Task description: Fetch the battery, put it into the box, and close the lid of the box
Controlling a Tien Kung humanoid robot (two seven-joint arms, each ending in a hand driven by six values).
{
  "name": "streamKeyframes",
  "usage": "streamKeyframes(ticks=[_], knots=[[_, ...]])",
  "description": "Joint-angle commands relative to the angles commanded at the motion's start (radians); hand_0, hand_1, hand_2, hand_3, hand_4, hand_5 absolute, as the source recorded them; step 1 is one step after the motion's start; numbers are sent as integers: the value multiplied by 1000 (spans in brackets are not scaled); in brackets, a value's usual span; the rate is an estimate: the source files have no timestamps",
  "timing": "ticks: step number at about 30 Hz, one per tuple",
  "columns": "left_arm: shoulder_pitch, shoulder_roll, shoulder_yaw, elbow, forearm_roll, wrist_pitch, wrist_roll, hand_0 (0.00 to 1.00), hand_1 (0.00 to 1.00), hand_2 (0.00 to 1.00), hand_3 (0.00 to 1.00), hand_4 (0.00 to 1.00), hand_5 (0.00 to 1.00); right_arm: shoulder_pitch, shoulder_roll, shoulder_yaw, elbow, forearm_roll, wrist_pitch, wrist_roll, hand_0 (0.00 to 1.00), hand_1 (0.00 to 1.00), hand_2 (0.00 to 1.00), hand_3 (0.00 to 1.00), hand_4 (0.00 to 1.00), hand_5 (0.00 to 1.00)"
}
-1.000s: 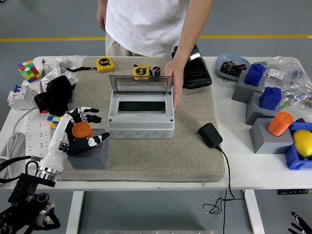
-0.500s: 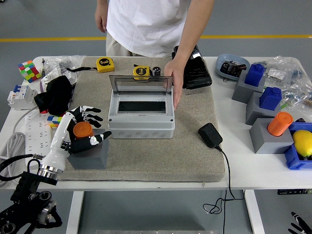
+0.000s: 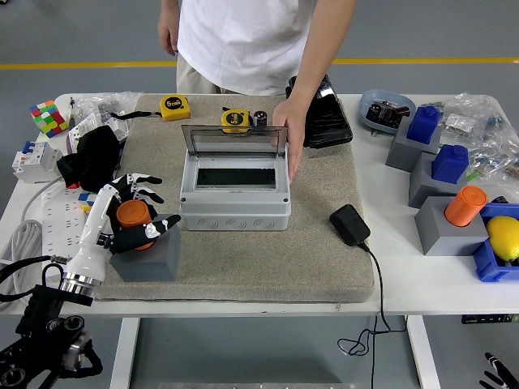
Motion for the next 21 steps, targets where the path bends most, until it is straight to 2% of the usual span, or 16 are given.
streamKeyframes(ticks=[1,2,11,21], knots=[[0,0,1,1,0,0,0,113,222,345,546,998,2,0,0,0,0,0,0,0,624,681,658,545,920,483],[0,0,2,1,-1,0,0,111,178,315,477,998,2,0,0,1,0,0,0,0,624,680,658,545,919,482],[2,-1,5,-7,-3,-6,0,109,150,309,455,998,2,-1,0,-2,0,5,1,1,624,681,657,545,919,482],[-8,11,1,-48,9,-9,0,106,148,302,450,998,2,-1,1,3,0,2,-2,3,623,680,657,545,919,482]])
